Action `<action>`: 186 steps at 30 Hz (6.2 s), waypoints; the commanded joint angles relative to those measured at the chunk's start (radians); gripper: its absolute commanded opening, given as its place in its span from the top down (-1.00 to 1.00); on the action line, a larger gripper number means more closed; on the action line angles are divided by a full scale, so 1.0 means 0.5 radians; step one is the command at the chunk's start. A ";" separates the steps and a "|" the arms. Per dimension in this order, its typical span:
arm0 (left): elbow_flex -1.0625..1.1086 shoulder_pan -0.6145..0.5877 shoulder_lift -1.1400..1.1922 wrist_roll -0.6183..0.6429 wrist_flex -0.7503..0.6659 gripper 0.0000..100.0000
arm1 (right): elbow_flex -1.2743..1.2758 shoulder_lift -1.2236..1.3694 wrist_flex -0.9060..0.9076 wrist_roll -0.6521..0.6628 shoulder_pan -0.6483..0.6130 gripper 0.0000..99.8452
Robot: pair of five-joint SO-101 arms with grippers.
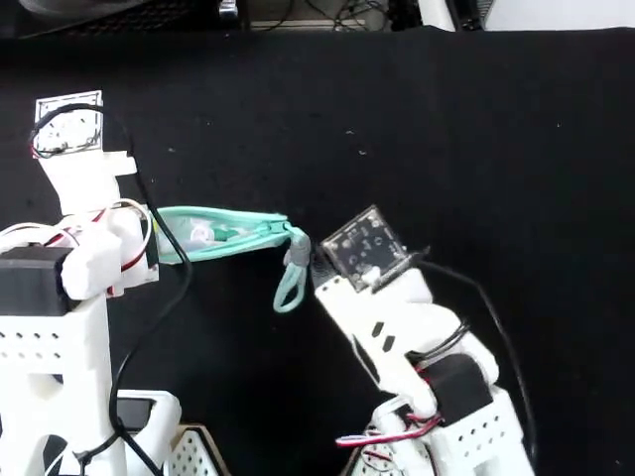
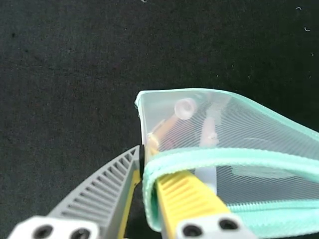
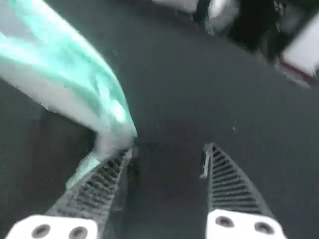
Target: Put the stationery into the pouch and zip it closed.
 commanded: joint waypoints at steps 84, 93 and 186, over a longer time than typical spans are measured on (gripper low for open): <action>-0.161 -0.005 0.000 -0.356 0.000 0.94 | 0.394 -0.965 -0.408 0.037 -0.476 0.88; -0.161 -0.005 0.000 -0.356 0.003 0.94 | 0.674 -0.965 -0.476 0.037 -0.466 0.59; 0.453 0.336 -1.470 -0.295 0.012 0.56 | -2.469 1.631 0.749 0.292 -0.598 0.98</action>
